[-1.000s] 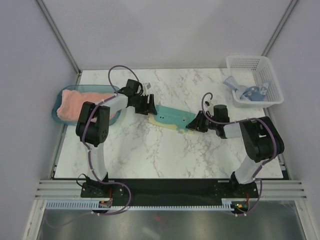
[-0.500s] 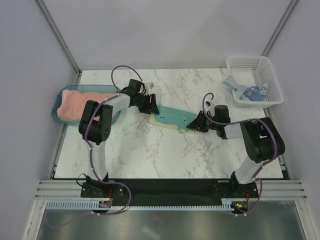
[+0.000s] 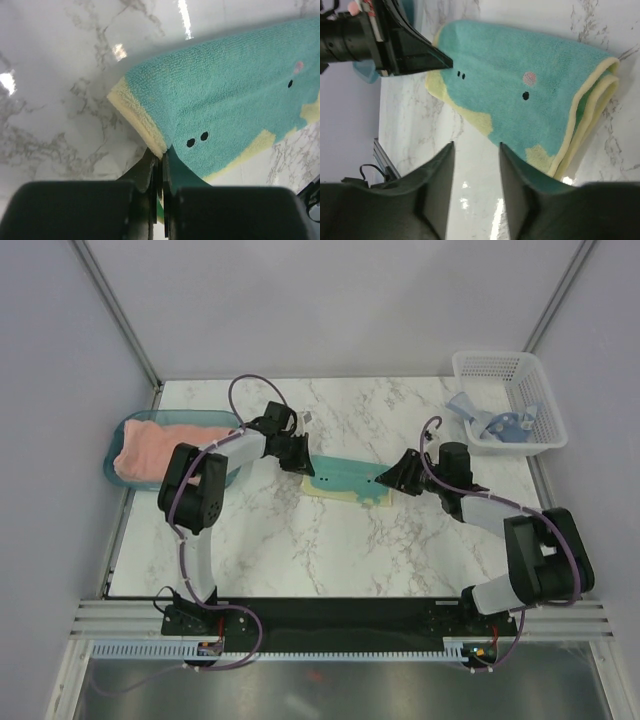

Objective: Fold and stack the towels
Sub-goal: Neatly place the folded towel into the bin

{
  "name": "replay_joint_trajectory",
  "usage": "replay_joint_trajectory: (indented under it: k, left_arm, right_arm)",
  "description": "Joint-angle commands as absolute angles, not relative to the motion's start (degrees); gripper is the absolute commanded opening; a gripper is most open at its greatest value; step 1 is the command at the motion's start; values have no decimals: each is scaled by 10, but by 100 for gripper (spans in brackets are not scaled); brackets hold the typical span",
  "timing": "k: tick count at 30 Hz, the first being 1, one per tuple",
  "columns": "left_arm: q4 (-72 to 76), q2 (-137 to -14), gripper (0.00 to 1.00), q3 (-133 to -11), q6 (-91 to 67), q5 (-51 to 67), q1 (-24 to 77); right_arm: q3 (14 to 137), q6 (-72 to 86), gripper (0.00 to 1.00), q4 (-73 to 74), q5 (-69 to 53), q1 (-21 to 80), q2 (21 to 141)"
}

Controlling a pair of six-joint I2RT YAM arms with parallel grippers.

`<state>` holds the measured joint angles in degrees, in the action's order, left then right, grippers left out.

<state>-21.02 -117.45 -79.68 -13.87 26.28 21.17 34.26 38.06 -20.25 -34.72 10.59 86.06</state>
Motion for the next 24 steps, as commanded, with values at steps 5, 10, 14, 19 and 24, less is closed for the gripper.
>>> replay_joint_trajectory:
  k: [5,10,14,19,24]
  left_arm:
    - [-342,-1122,2,-878,-188,147,215]
    - [-355,-1098,2,-874,-184,107,216]
    - [-421,-1079,2,-926,-157,33,216]
    - [-496,-1077,2,-979,-114,-63,212]
    - [-551,-1074,2,-1014,-58,-121,193]
  right_arm:
    - [384,423,60,-114,-267,104,692]
    - [402,430,64,-83,-258,104,653]
    - [410,424,65,-57,-248,103,637]
    - [408,417,66,-51,-245,103,638]
    - [410,413,66,-51,-251,102,643]
